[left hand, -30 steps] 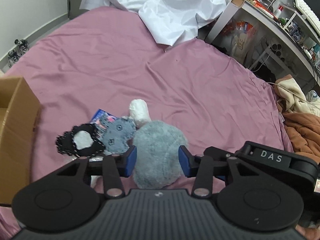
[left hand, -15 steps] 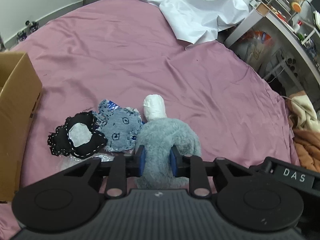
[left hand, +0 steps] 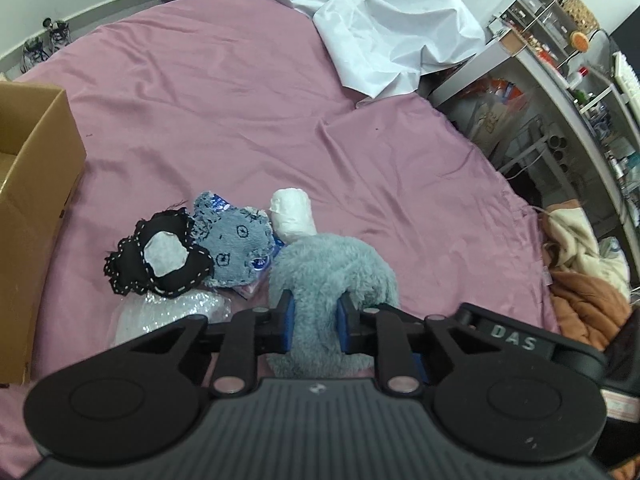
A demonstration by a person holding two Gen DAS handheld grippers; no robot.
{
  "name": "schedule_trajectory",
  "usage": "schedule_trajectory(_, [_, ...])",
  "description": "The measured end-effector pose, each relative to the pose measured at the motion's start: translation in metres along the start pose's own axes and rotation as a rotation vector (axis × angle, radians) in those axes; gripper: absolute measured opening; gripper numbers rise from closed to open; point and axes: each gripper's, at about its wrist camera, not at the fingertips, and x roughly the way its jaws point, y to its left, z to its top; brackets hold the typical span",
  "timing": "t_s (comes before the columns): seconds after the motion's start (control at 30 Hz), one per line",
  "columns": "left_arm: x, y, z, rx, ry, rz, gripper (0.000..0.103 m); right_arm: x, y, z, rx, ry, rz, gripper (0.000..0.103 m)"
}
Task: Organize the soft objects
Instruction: 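Lift the grey-blue plush with the left tool and carry it over the box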
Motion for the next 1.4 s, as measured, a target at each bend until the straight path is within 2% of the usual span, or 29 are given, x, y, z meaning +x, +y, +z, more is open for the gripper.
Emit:
schedule_trajectory(0.1, [-0.008, 0.001, -0.001, 0.0, -0.002, -0.012, 0.02, -0.001, 0.005, -0.003, -0.018, 0.003, 0.018, 0.042])
schedule_trajectory(0.17, [-0.013, 0.003, 0.0, 0.0, -0.006, -0.011, 0.02, -0.002, 0.008, -0.005, -0.03, 0.002, 0.029, 0.032])
schedule_trajectory(0.2, [-0.015, 0.005, 0.0, -0.002, -0.01, -0.004, 0.02, -0.003, 0.009, -0.006, -0.035, 0.007, 0.05, 0.021])
schedule_trajectory(0.3, [-0.025, 0.01, 0.002, 0.003, -0.019, 0.006, 0.019, -0.005, 0.017, -0.01, -0.07, 0.015, 0.068, 0.018])
schedule_trajectory(0.63, [-0.056, 0.018, 0.004, 0.039, -0.06, 0.04, 0.019, -0.018, 0.043, -0.027, -0.142, -0.007, 0.11, 0.017])
schedule_trajectory(1.1, [-0.106, 0.044, 0.015, 0.061, -0.143, 0.09, 0.019, -0.023, 0.084, -0.058, -0.224, -0.056, 0.213, 0.017])
schedule_trajectory(1.4, [-0.128, 0.066, 0.018, 0.07, -0.184, 0.12, 0.019, -0.015, 0.108, -0.076, -0.271, -0.064, 0.259, 0.017])
